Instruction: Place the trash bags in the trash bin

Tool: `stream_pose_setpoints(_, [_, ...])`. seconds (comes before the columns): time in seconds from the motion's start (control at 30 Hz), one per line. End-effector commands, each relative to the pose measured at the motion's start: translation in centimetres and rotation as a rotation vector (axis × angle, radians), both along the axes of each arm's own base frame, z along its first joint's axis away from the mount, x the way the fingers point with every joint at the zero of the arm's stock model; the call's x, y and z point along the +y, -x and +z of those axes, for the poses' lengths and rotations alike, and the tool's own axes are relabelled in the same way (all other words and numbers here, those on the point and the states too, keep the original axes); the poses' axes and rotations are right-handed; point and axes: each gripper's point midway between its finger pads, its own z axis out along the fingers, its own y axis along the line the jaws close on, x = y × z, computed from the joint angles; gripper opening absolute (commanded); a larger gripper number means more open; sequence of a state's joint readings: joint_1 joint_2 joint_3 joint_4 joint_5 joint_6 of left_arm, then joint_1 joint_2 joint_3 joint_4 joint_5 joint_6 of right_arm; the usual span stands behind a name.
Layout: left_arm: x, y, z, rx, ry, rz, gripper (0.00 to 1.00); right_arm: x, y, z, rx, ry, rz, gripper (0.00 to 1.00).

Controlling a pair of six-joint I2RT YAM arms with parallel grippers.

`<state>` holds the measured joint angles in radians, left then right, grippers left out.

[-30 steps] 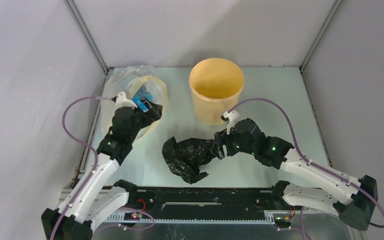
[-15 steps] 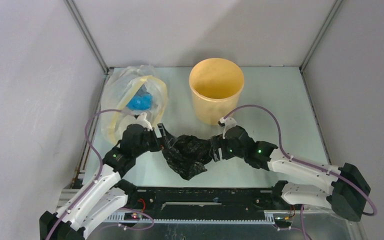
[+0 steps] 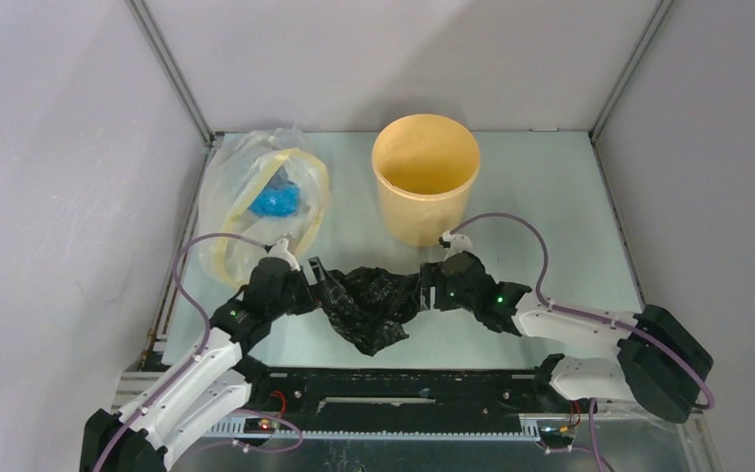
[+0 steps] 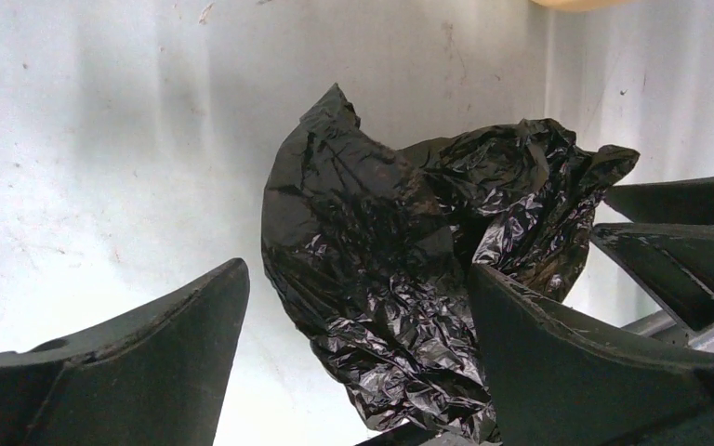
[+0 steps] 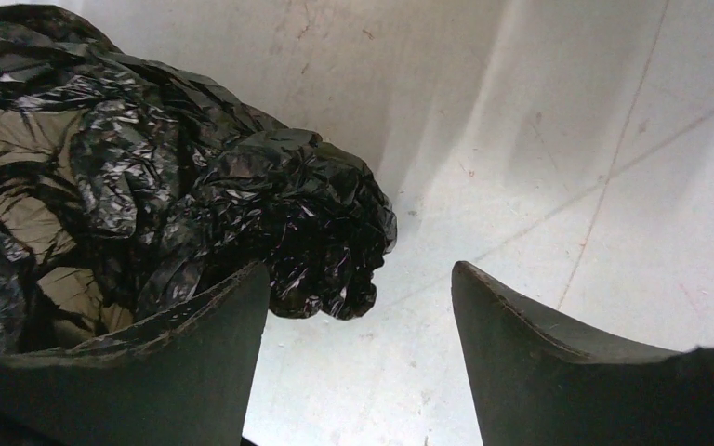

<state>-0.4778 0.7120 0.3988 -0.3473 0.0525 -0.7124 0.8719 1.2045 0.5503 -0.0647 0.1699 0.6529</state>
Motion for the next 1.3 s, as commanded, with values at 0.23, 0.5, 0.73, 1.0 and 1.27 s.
stream_pose_setpoints(0.23, [-1.0, -0.6, 1.9, -0.085, 0.083, -0.01, 0.89, 4.1, -0.9, -0.5, -0.006, -0.139, 0.066, 0.41])
stream_pose_setpoints(0.5, [-0.8, -1.8, -0.1, -0.042, 0.028, 0.019, 0.59, 3.8, -0.6, 0.4, -0.054, -0.109, 0.076, 0.0])
stream_pose_setpoints(0.73, [1.6, -2.4, 0.1, -0.085, -0.049, 0.119, 0.06, -0.9, -1.4, 2.2, -0.125, -0.001, -0.056, 0.0])
stream_pose_setpoints(1.0, [2.9, -2.7, 1.2, -0.142, -0.034, 0.176, 0.0, -10.0, -2.5, 5.3, -0.193, 0.085, -0.322, 0.0])
stream_pose_setpoints(1.27, [2.8, -2.9, 0.5, -0.145, -0.029, 0.17, 0.0, -18.7, -2.8, 6.3, -0.203, 0.122, -0.704, 0.0])
